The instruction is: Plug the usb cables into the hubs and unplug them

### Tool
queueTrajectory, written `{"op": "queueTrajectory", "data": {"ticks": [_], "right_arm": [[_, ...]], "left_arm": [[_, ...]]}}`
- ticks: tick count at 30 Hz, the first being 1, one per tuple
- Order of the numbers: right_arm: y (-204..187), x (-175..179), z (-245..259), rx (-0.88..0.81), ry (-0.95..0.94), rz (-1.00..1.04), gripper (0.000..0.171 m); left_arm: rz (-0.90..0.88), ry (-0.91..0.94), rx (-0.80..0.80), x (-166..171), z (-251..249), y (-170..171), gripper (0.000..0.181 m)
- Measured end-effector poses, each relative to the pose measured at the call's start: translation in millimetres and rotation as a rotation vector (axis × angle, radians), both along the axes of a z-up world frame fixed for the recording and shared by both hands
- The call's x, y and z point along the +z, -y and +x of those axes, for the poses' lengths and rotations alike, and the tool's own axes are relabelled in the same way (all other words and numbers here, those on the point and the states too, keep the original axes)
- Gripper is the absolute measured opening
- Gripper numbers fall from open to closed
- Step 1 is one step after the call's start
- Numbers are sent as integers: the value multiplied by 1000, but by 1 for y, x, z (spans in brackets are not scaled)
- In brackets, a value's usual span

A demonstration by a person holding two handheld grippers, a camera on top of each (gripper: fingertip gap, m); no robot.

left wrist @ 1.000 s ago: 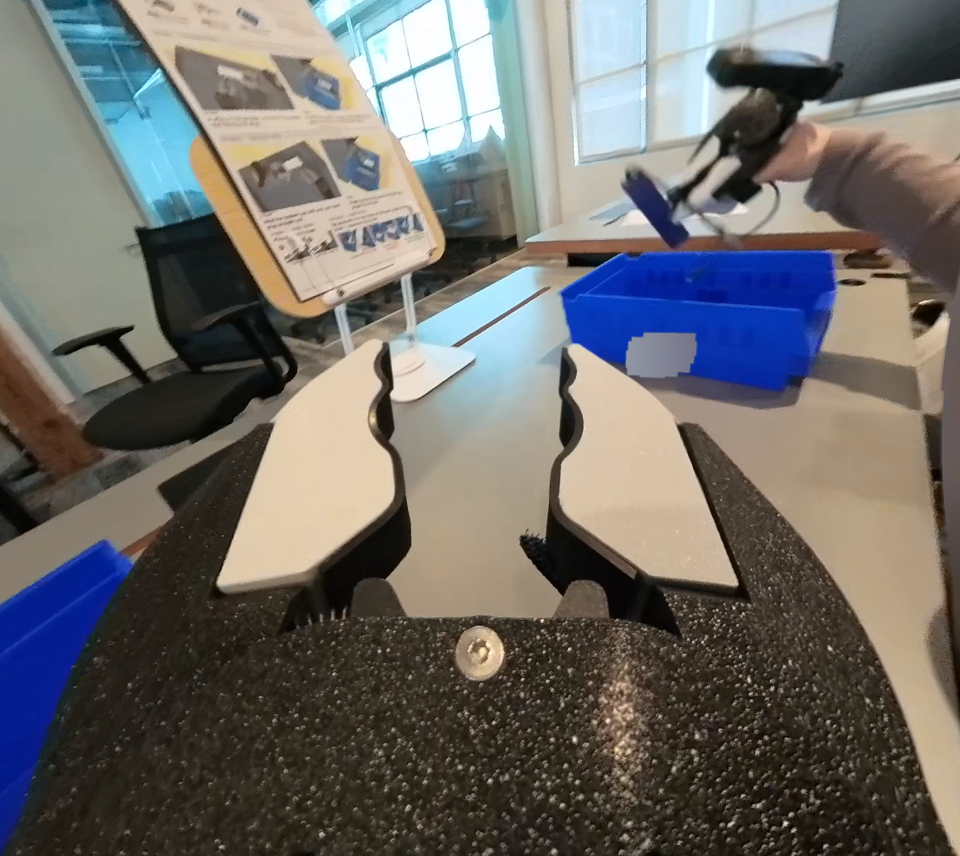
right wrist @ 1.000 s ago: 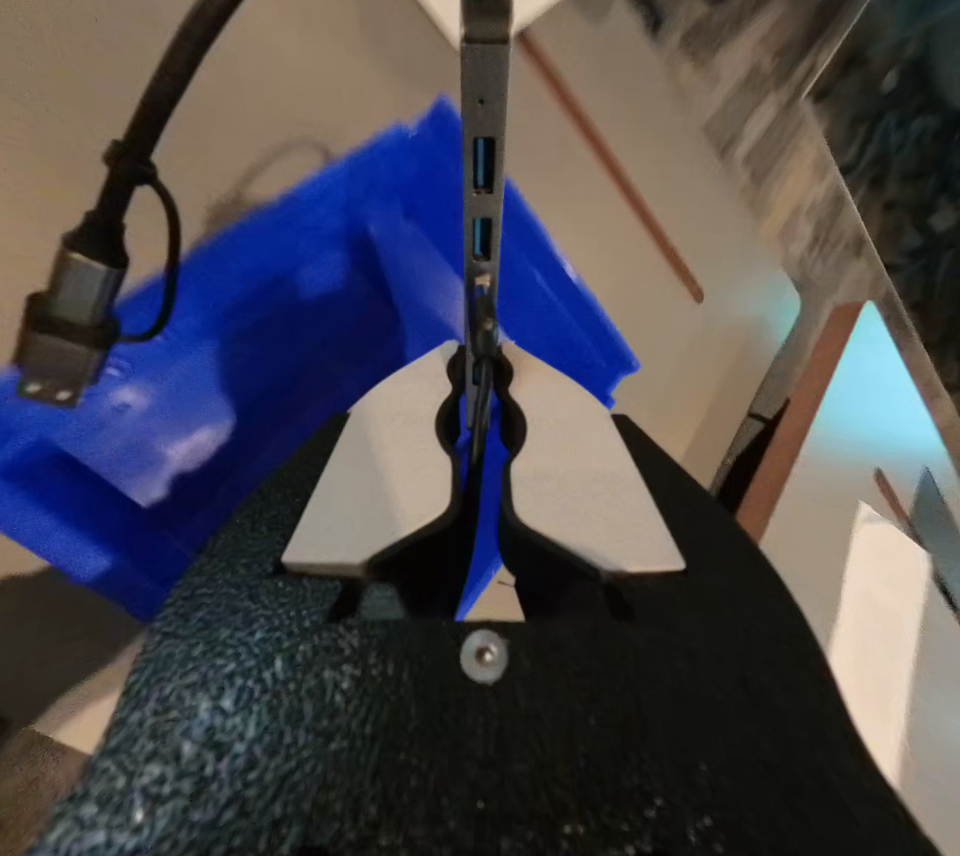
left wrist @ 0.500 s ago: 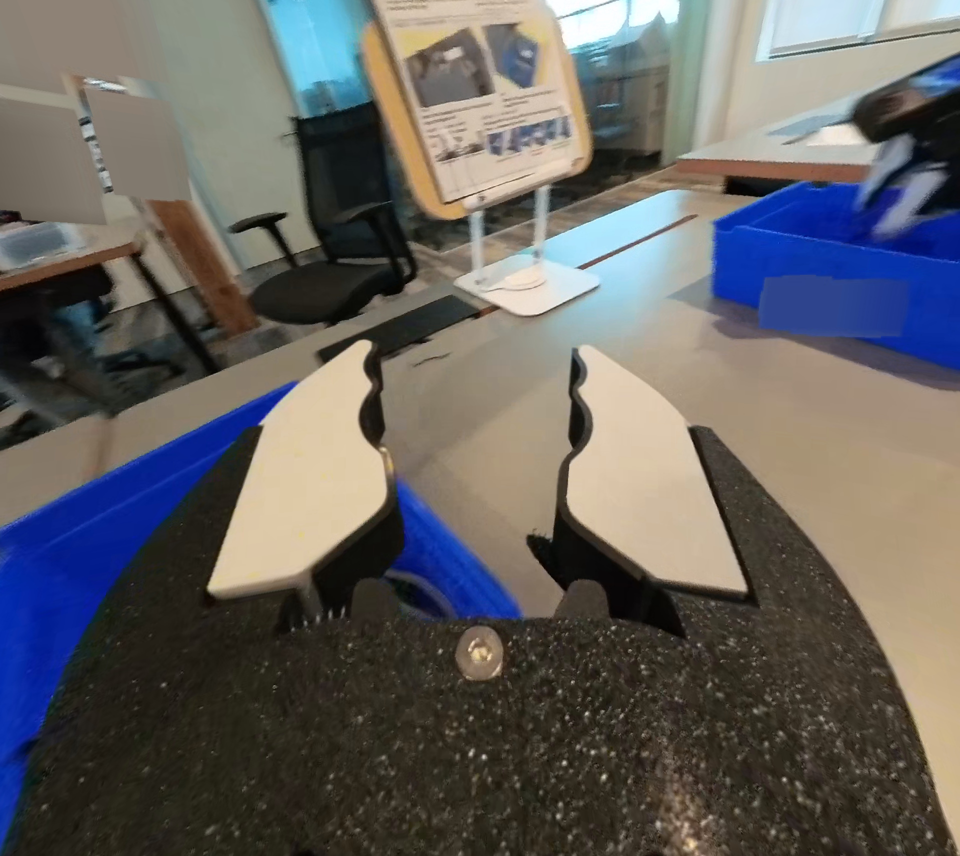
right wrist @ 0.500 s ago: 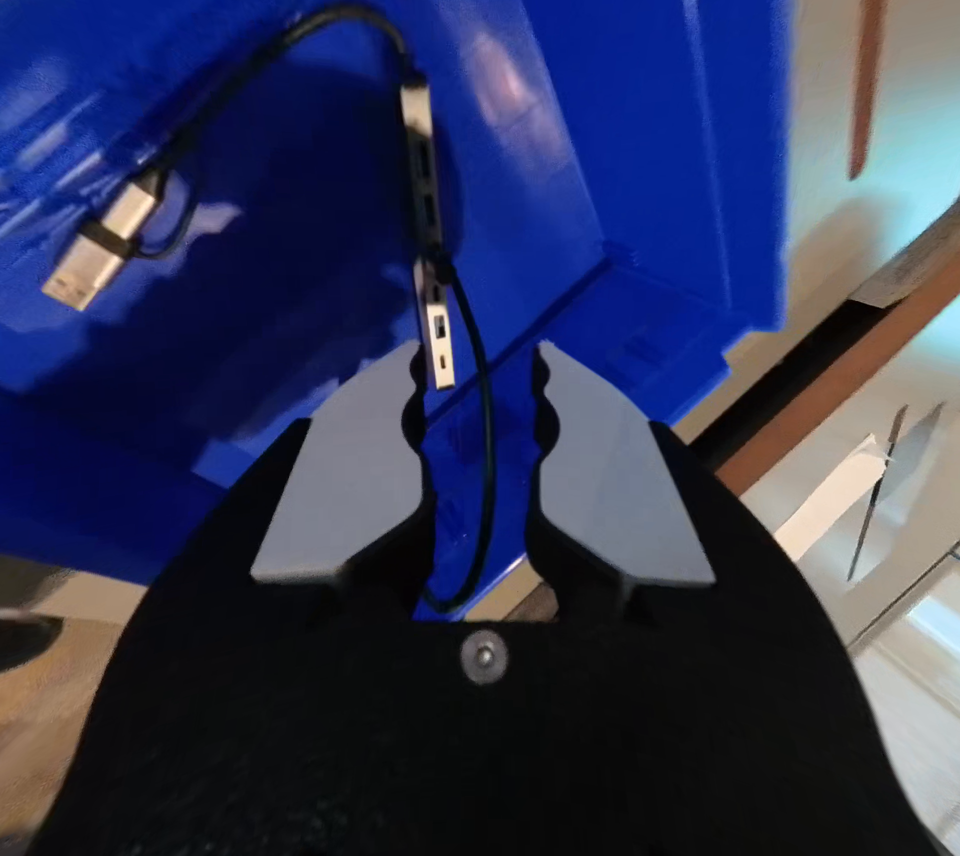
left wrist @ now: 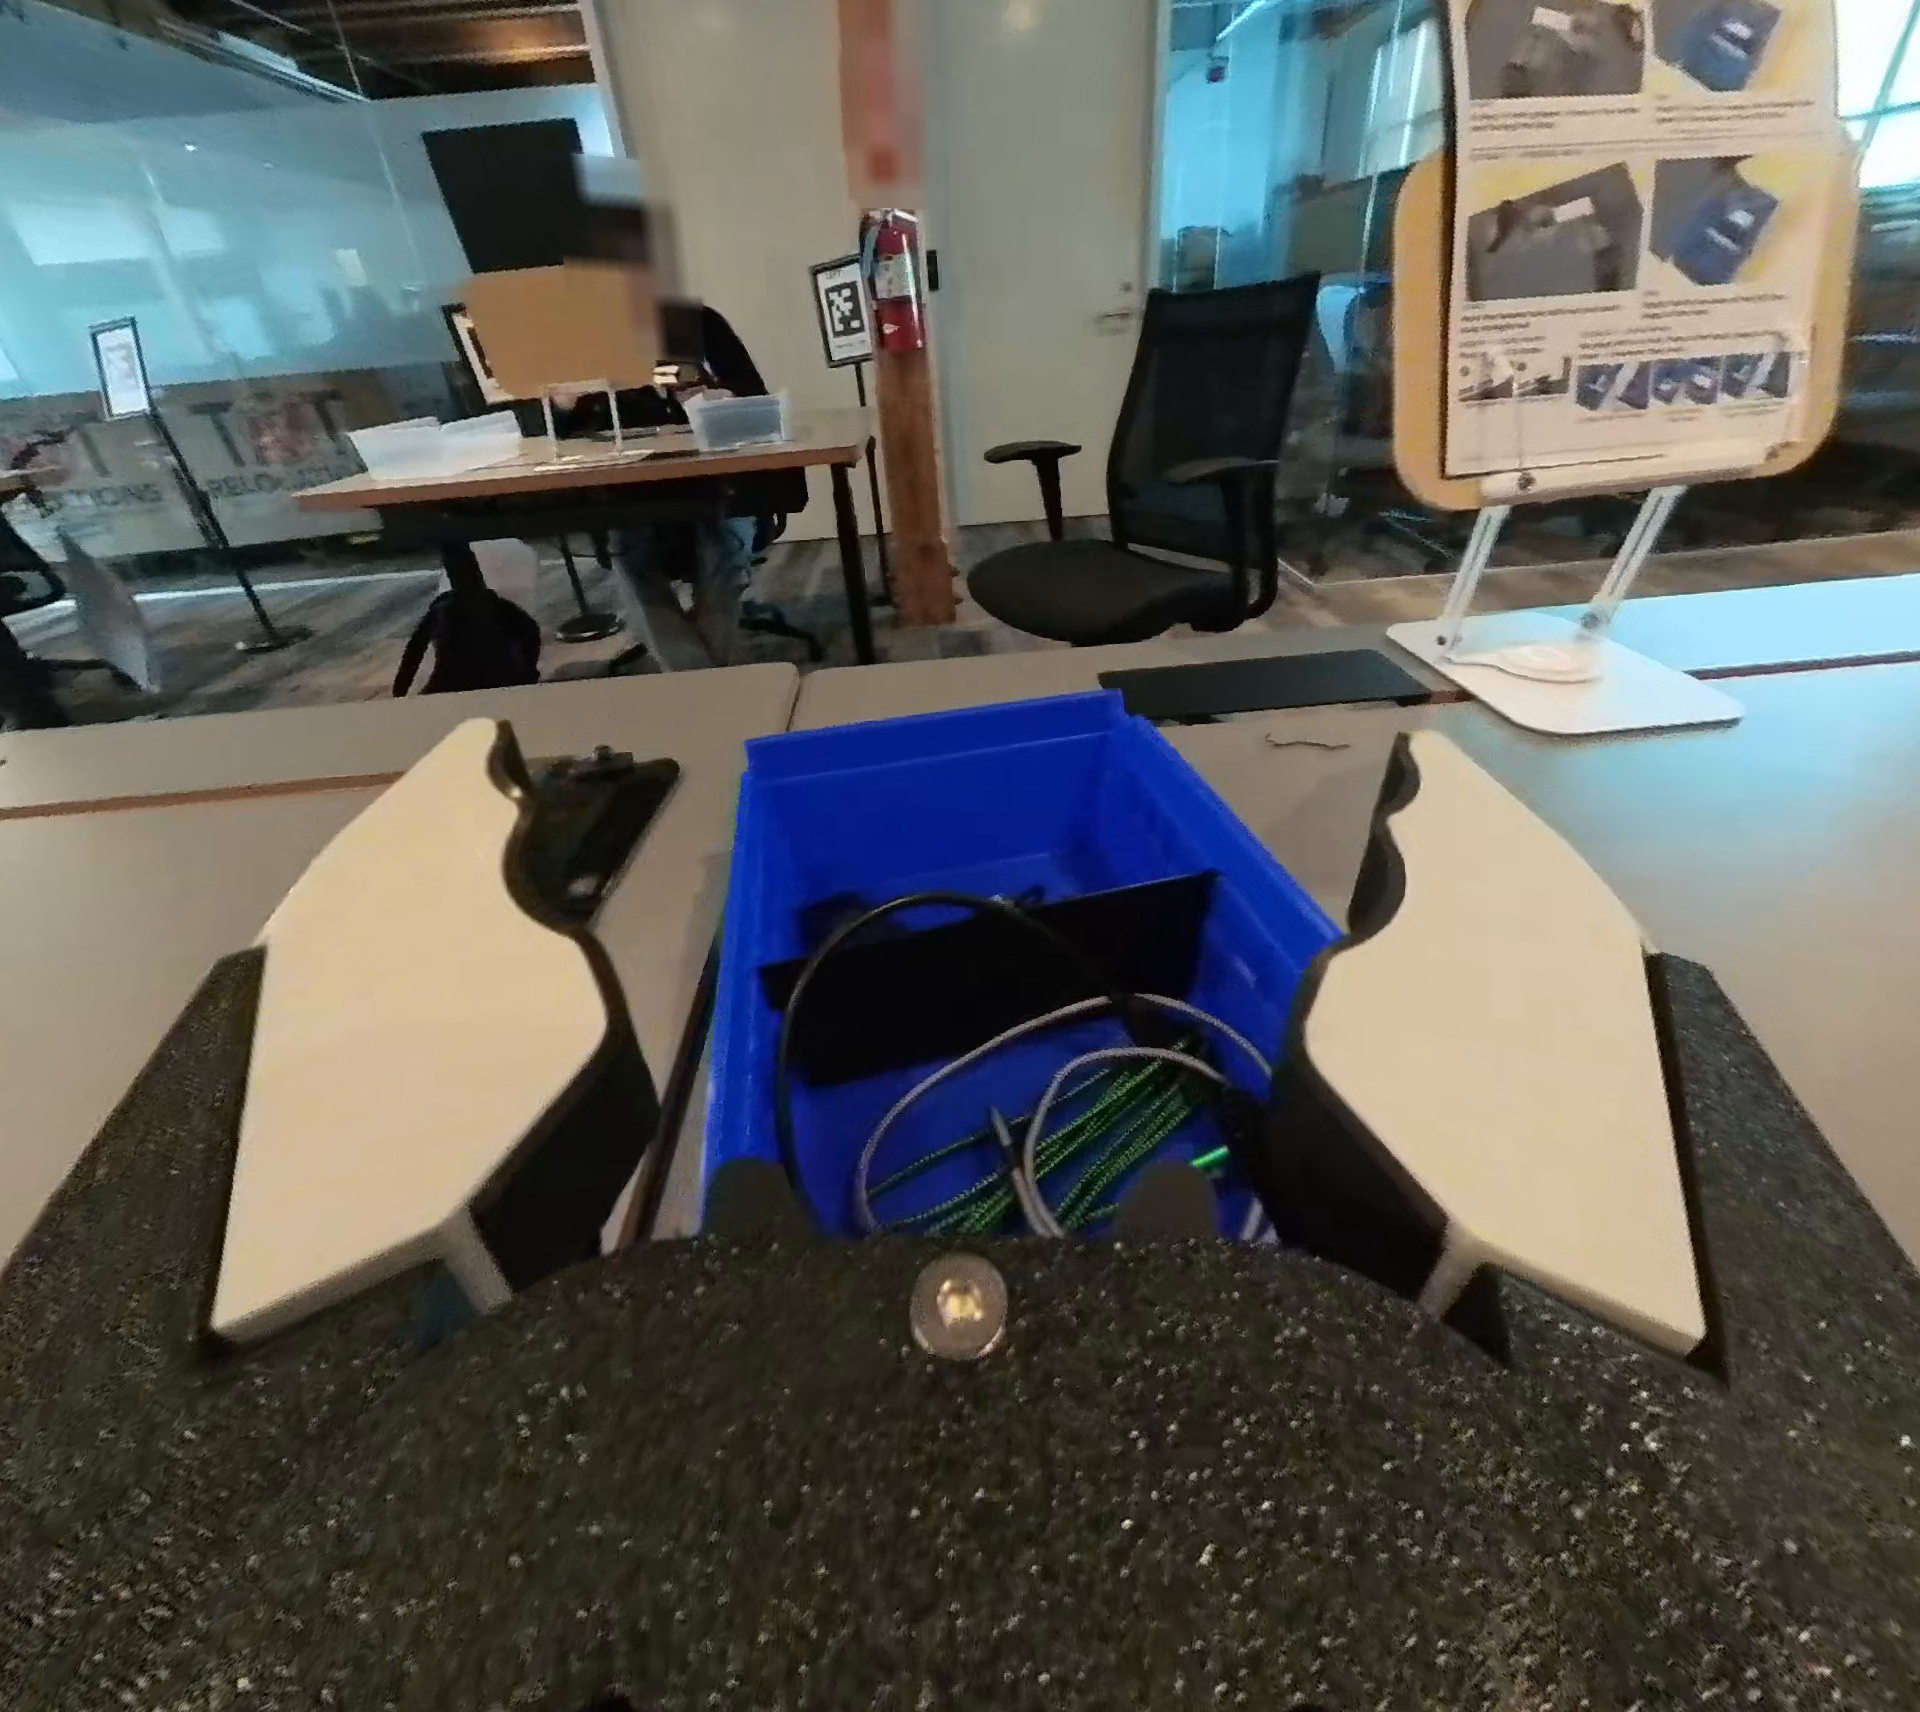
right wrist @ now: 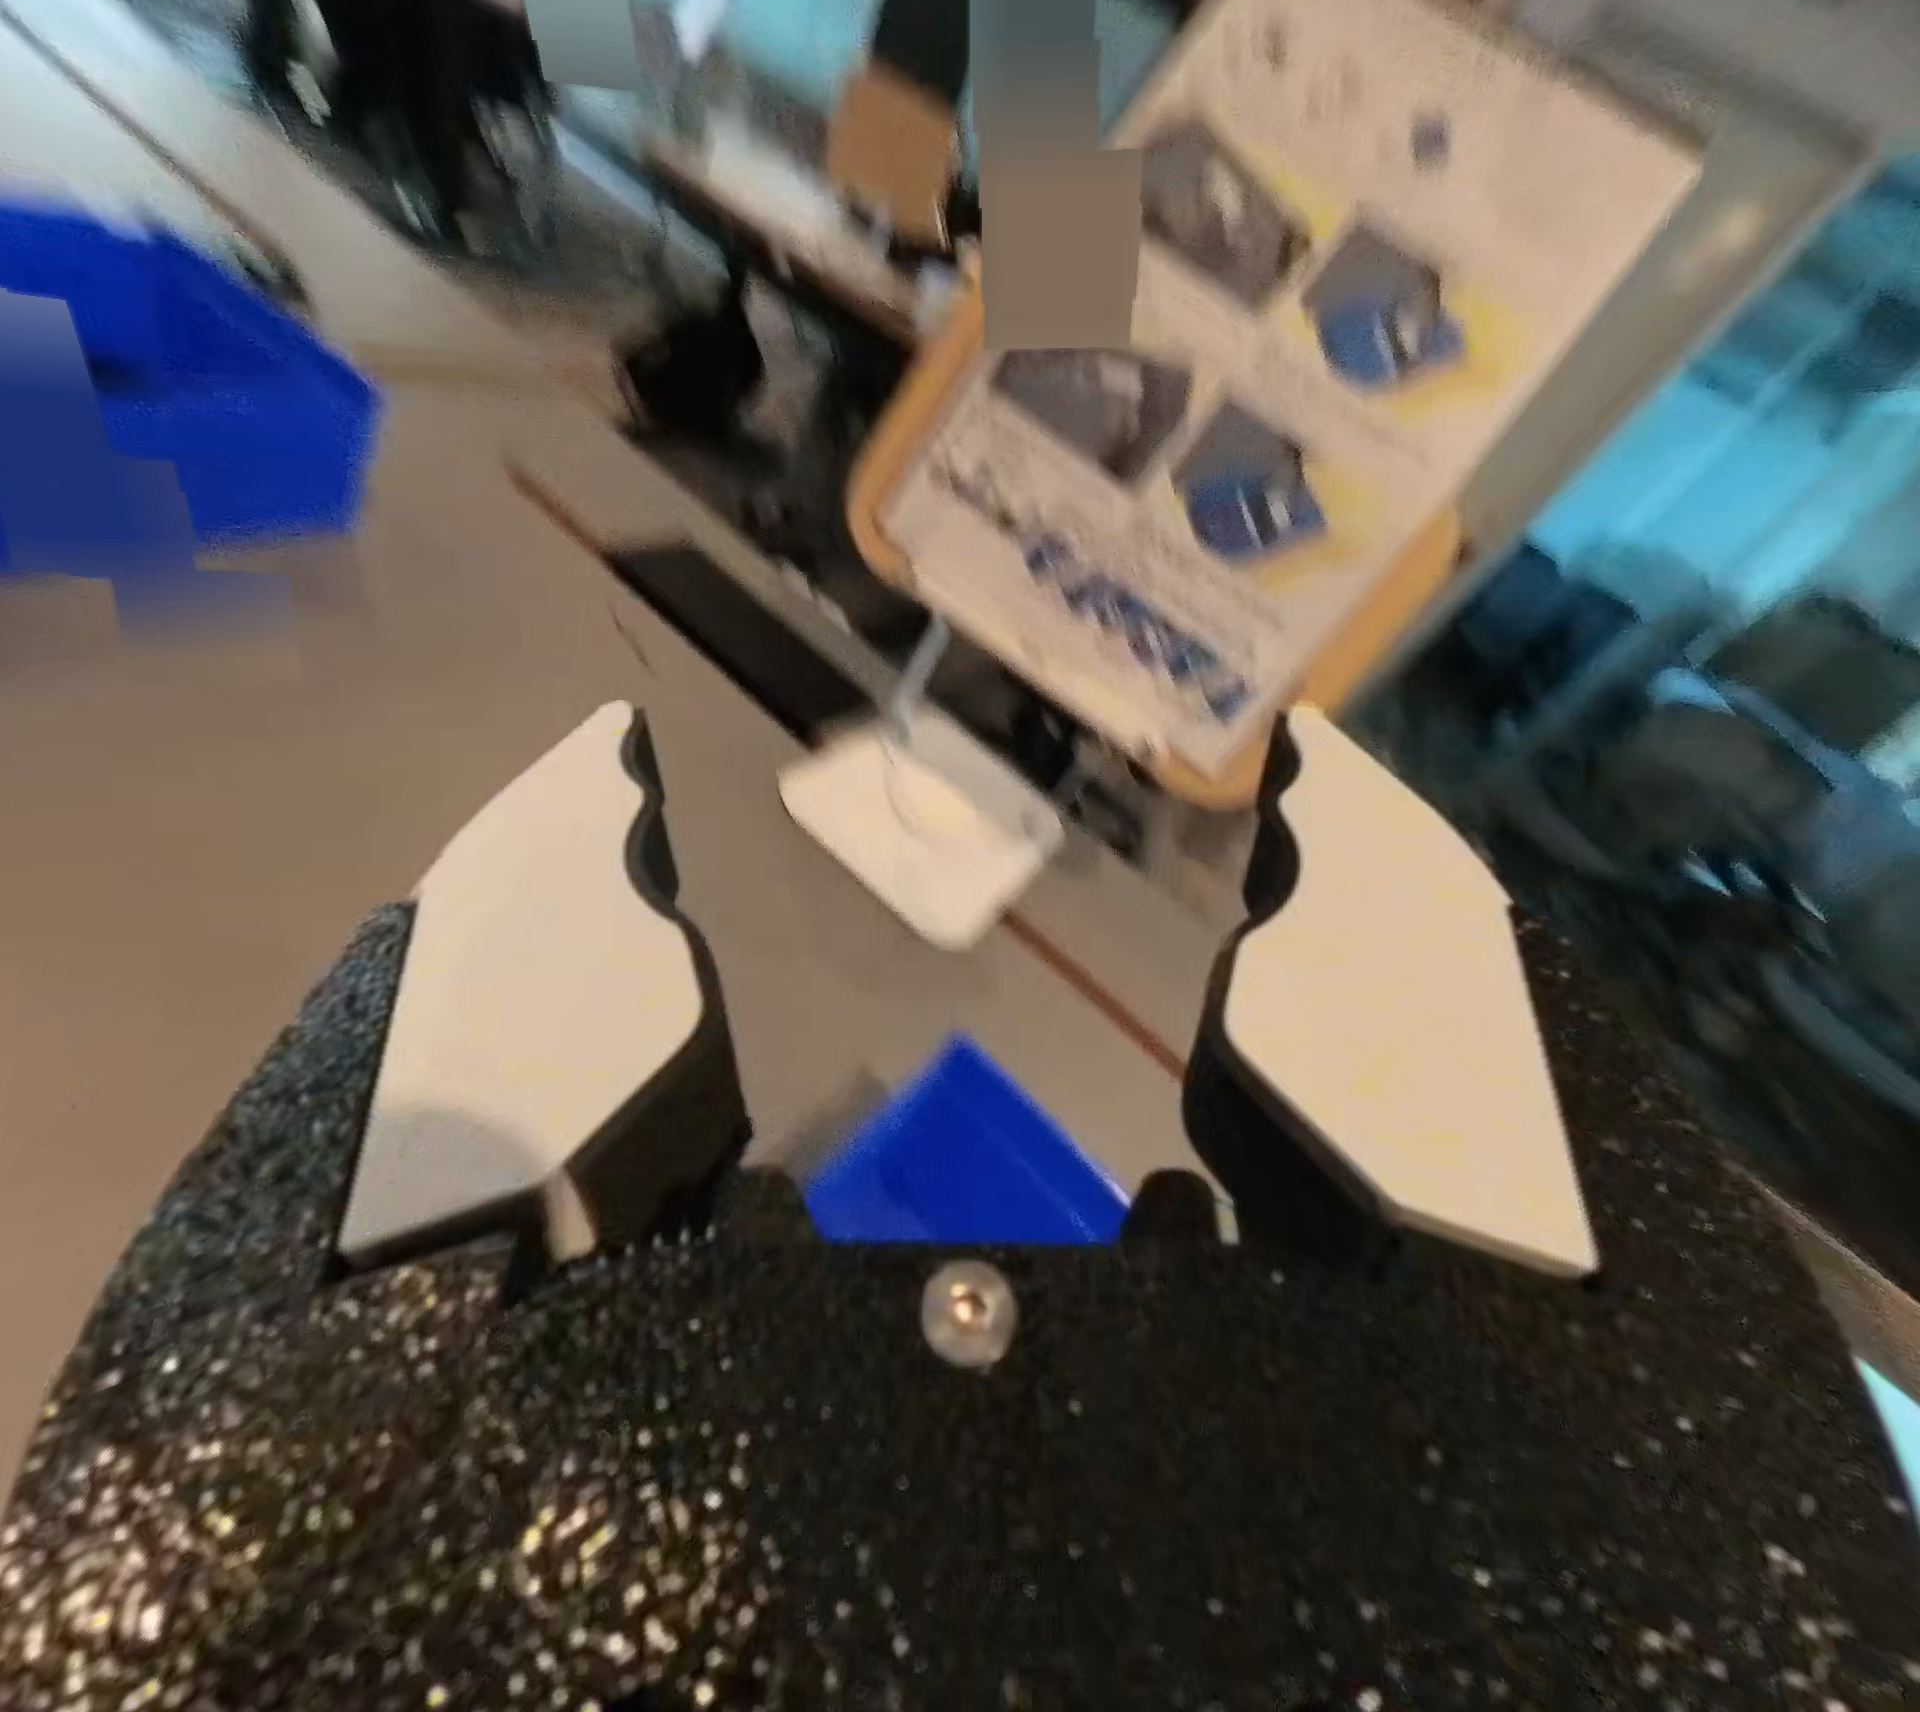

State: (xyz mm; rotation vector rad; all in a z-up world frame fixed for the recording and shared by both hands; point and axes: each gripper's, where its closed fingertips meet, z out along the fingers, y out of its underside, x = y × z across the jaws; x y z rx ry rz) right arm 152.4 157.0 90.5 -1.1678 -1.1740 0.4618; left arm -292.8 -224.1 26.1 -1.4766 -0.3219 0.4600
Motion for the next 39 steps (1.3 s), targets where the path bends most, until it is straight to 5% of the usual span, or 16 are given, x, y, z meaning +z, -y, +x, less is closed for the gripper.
{"op": "queueTrajectory", "data": {"ticks": [4, 9, 20, 25, 32, 39], "right_arm": [[67, 24, -54, 251, -206, -84, 122], [142, -3, -161, 576, -188, -212, 124], [233, -96, -406, 1084, 410, -294, 44], [244, -146, -473, 1172, 718, -146, 23], [240, -209, -531, 1108, 1032, 85, 21], [243, -239, -571, 1149, 1027, 641, 56]], "left_arm": [[2, -10, 27, -4, -8, 2, 145], [-17, 3, 24, -14, -15, -5, 145], [54, 47, 64, -24, -37, 5, 124], [91, 79, 103, -27, -50, 23, 119], [101, 95, 129, -32, -58, 30, 117], [58, 103, 117, -41, -59, 21, 117]]}}
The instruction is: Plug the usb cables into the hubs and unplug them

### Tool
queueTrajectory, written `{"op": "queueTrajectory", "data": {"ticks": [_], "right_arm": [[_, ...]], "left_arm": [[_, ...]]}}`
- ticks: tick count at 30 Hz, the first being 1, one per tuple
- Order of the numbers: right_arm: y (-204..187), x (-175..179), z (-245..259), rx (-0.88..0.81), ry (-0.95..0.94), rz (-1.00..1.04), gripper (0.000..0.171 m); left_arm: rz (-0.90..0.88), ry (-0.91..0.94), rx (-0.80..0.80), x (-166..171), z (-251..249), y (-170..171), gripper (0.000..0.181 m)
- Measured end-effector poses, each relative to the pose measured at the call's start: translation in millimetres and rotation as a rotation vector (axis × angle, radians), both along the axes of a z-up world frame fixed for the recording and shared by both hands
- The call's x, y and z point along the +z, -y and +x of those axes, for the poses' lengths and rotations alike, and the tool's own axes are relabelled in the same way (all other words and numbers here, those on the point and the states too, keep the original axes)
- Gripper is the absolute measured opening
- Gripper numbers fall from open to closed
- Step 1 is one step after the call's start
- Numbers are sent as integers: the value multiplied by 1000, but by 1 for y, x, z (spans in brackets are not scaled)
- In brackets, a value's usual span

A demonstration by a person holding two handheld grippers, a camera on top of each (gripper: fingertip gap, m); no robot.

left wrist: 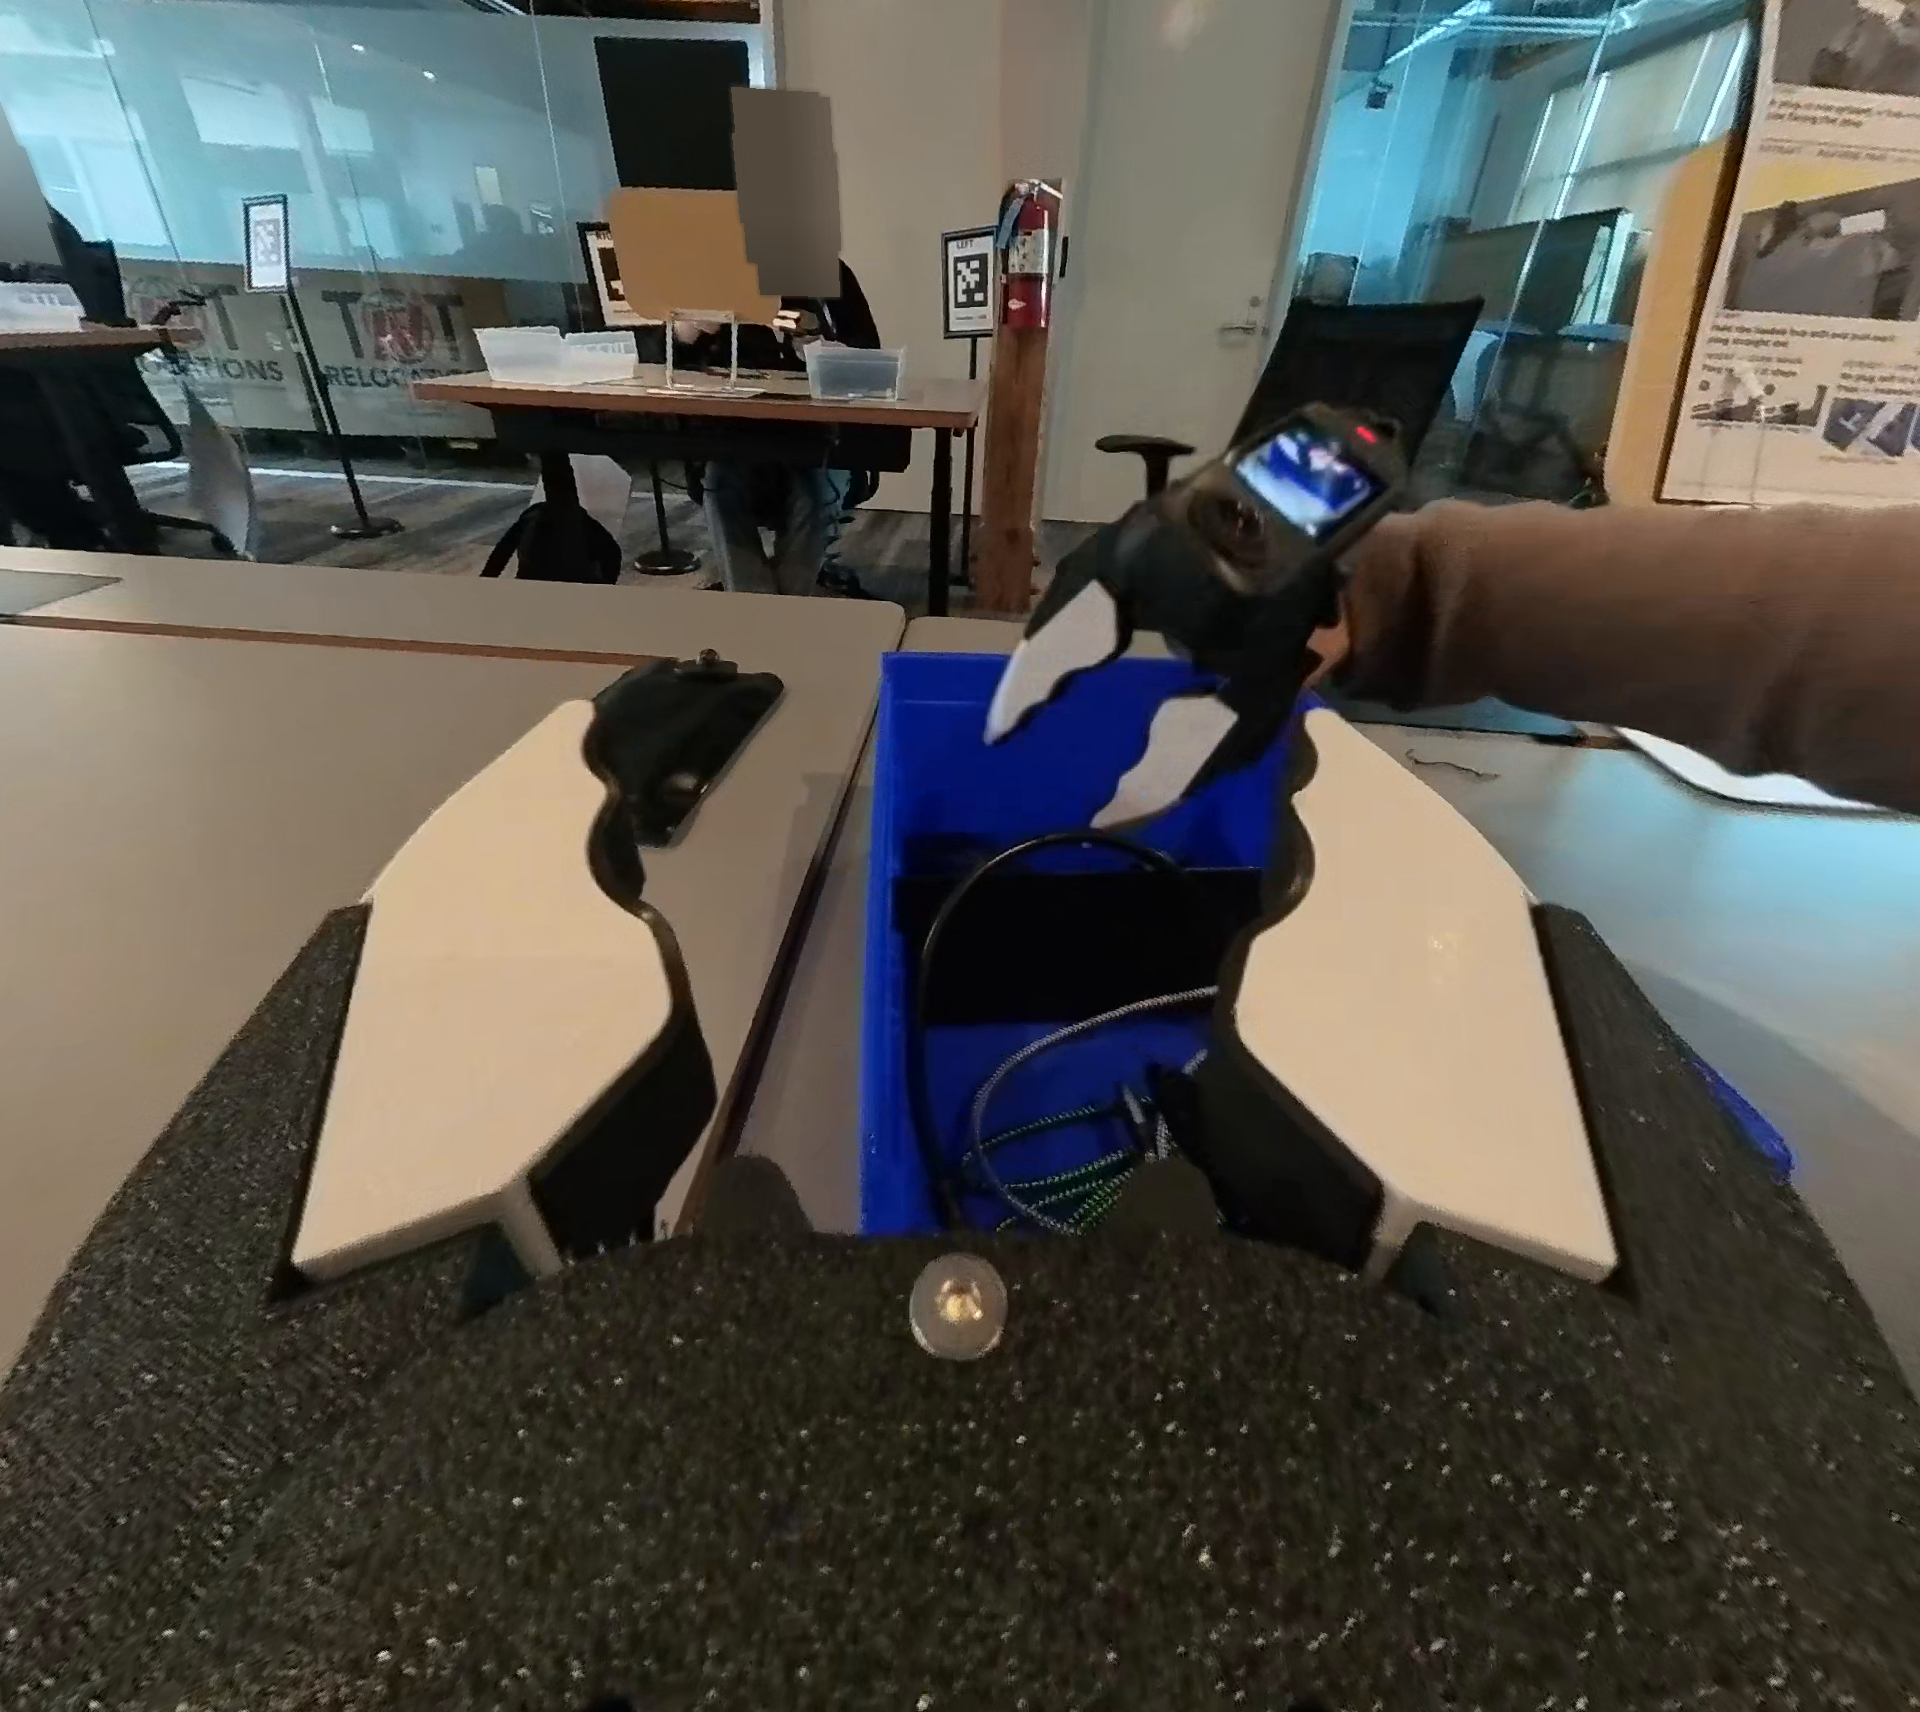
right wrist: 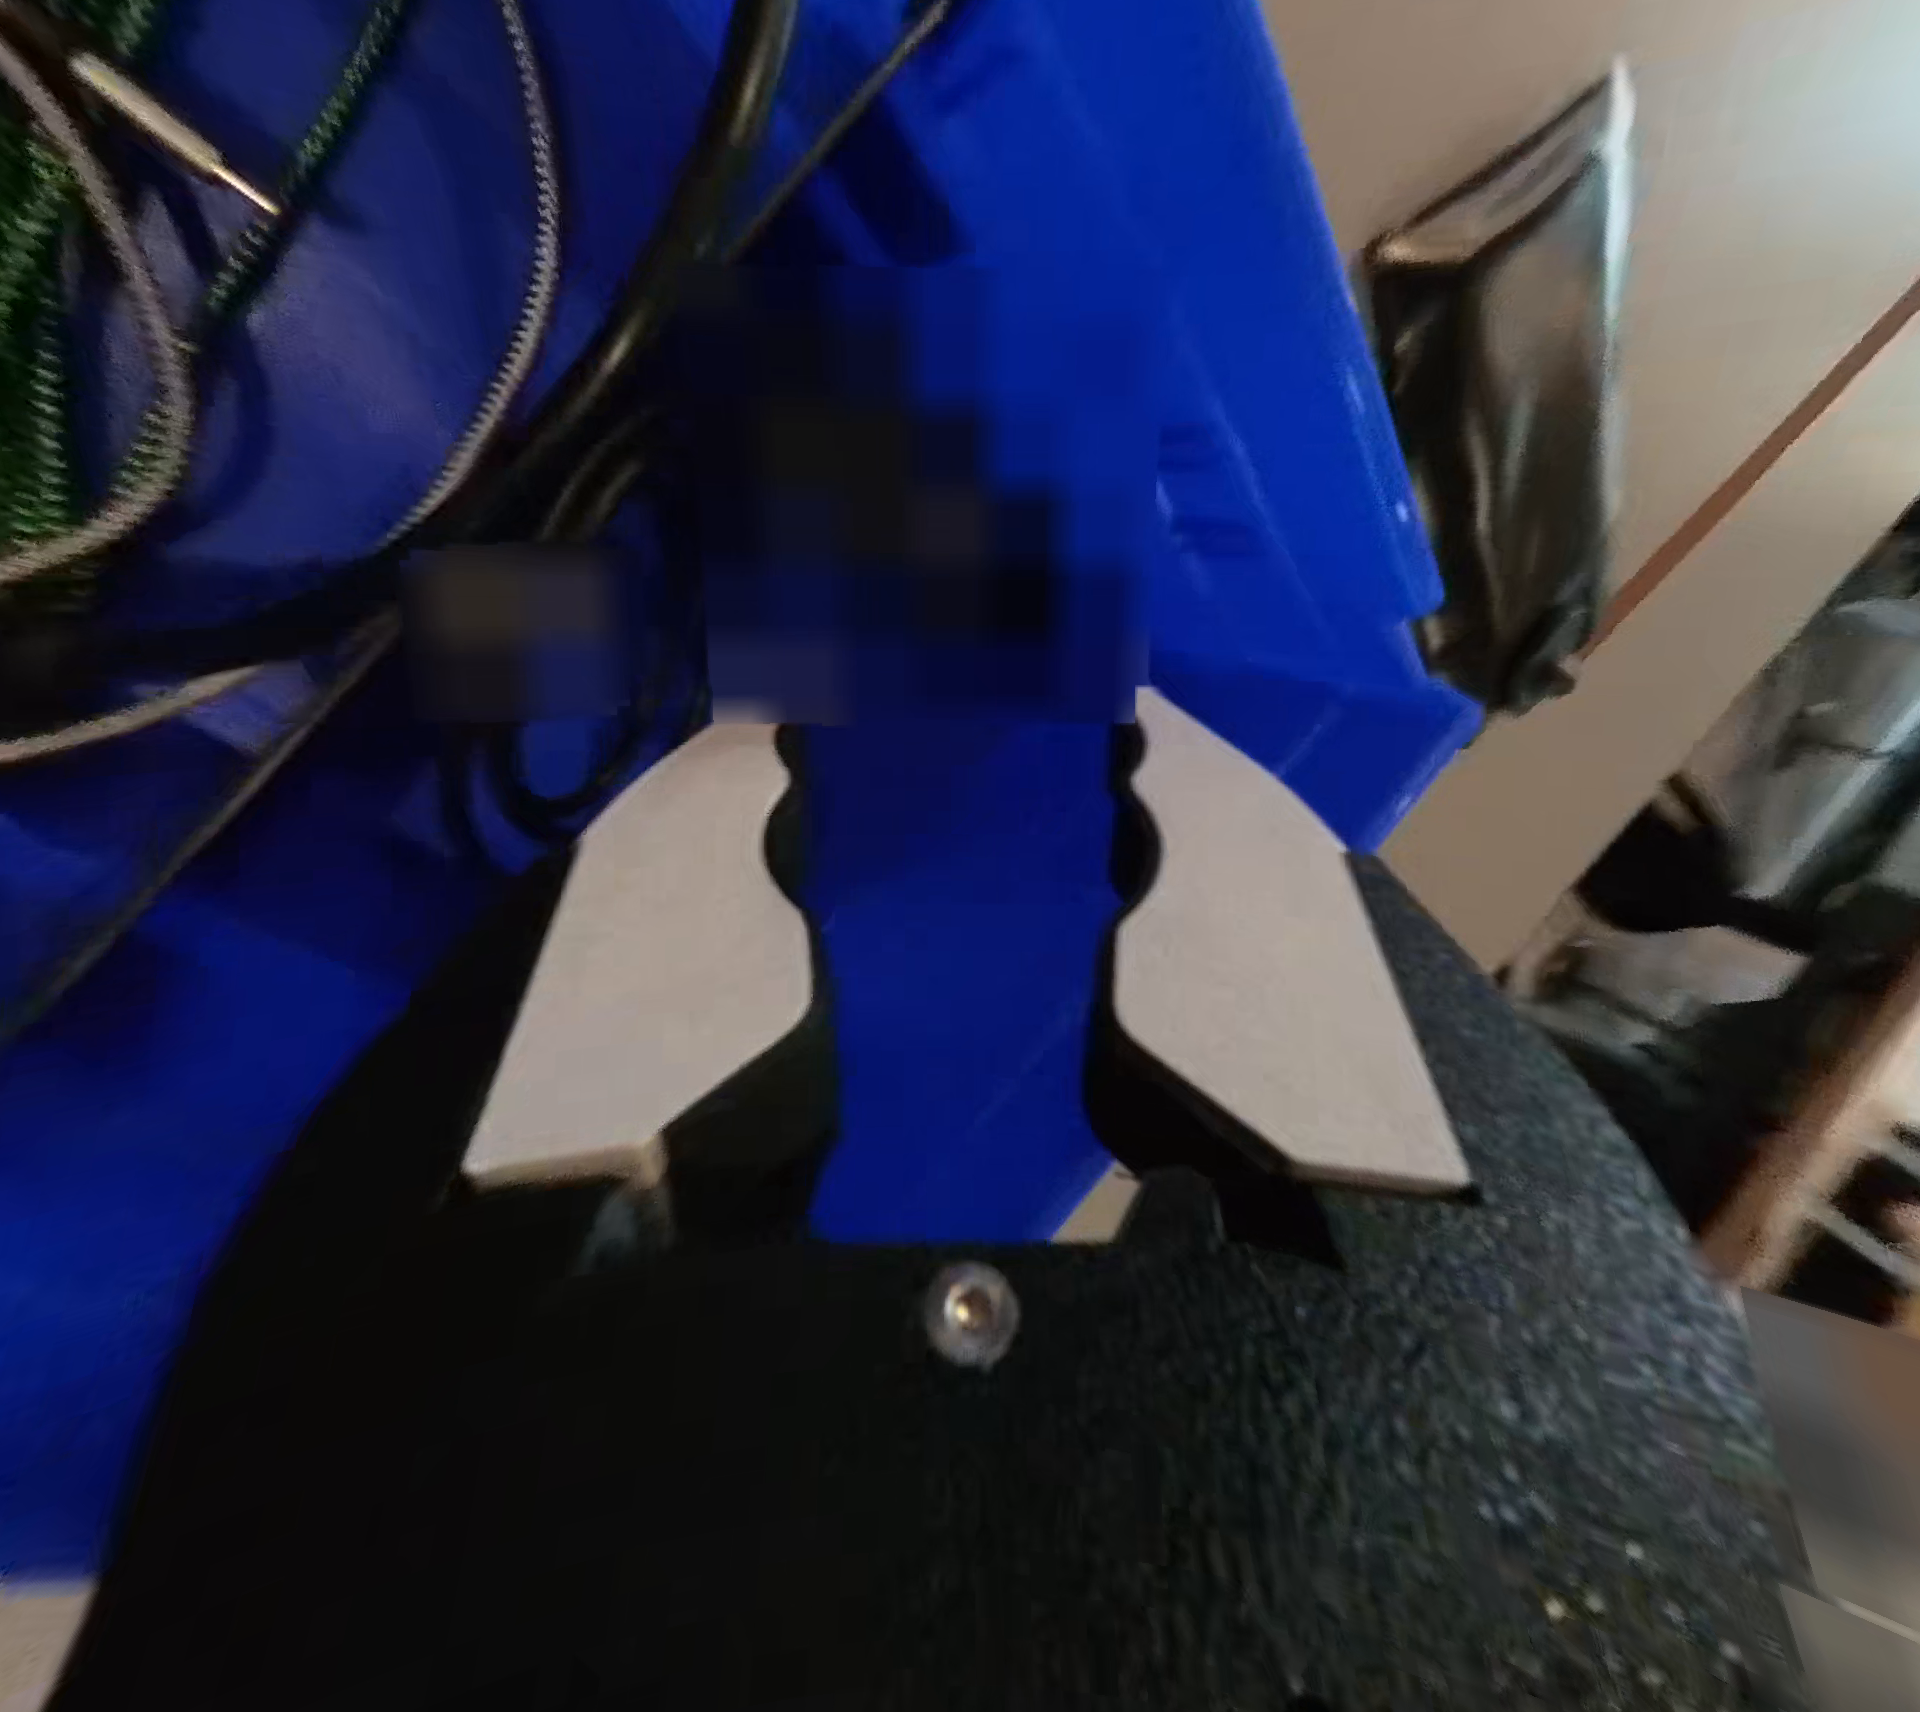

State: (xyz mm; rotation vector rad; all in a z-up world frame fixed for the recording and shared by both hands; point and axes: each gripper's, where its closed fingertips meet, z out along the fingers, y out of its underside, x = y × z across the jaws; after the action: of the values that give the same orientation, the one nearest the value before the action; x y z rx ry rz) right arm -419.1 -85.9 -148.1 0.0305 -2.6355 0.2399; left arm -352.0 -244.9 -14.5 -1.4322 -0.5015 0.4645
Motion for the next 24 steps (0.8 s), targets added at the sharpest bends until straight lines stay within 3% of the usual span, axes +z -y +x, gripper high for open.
{"op": "queueTrajectory", "data": {"ticks": [5, 11, 15, 19, 24], "right_arm": [[8, -21, -8, 176, -82, 114, 56], [26, -35, -13, 329, -201, 132, 37], [28, -35, -20, 362, -328, 179, 15], [19, -13, -25, 300, -411, 142, 10], [10, 44, -23, 214, -556, 27, 10]], "left_arm": [[9, 3, -11, 0, 0, -1, 117], [19, 16, -20, -1, 0, -1, 116], [18, 19, -33, -2, 1, -3, 116], [11, 12, -29, -1, 2, -3, 117], [32, -11, -32, 7, 6, -2, 117]]}}
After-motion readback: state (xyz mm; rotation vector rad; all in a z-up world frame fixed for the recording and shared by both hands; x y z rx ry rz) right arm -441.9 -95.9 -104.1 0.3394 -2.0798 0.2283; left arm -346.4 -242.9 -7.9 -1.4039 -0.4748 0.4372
